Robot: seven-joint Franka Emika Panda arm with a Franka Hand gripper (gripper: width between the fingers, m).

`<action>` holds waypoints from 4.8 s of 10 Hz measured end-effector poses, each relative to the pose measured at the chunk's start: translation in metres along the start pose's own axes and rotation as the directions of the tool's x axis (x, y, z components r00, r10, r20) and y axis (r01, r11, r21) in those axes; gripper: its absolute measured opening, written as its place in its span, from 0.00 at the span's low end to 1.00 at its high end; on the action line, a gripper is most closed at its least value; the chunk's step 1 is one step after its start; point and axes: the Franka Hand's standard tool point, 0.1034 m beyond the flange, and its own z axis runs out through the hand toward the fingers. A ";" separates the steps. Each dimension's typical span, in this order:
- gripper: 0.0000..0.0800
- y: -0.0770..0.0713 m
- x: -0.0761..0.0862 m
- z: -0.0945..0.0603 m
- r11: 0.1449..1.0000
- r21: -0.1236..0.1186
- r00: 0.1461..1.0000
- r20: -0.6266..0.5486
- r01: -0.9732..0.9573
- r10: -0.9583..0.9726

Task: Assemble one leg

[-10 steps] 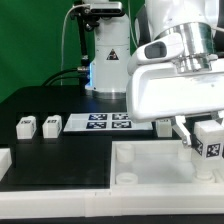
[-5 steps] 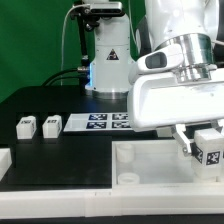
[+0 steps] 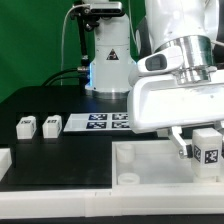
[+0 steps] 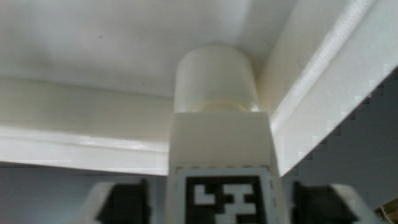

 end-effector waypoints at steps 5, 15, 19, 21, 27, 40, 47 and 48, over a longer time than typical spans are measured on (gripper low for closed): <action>0.81 0.000 -0.002 0.001 1.000 0.000 1.000 0.003 0.000 0.000; 0.81 0.000 0.029 -0.025 0.997 0.066 0.944 0.330 -0.034 0.011; 0.81 -0.004 0.019 -0.018 0.989 0.116 0.757 0.654 -0.094 -0.005; 0.81 -0.002 0.020 -0.011 0.989 0.114 0.766 0.643 -0.095 -0.001; 0.38 0.002 0.019 -0.011 0.987 0.068 0.757 0.650 -0.145 0.066; 0.37 -0.001 0.022 -0.004 -0.025 -0.578 -0.136 0.148 -0.816 0.980; 0.81 -0.002 0.015 -0.001 0.586 -0.383 0.407 0.455 -0.714 0.792; 0.81 -0.002 0.015 -0.002 0.668 -0.337 0.483 0.489 -0.663 0.727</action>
Offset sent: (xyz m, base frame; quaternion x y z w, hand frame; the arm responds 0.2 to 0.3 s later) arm 0.0000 0.0000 0.0000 0.0000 0.0000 0.0000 1.0000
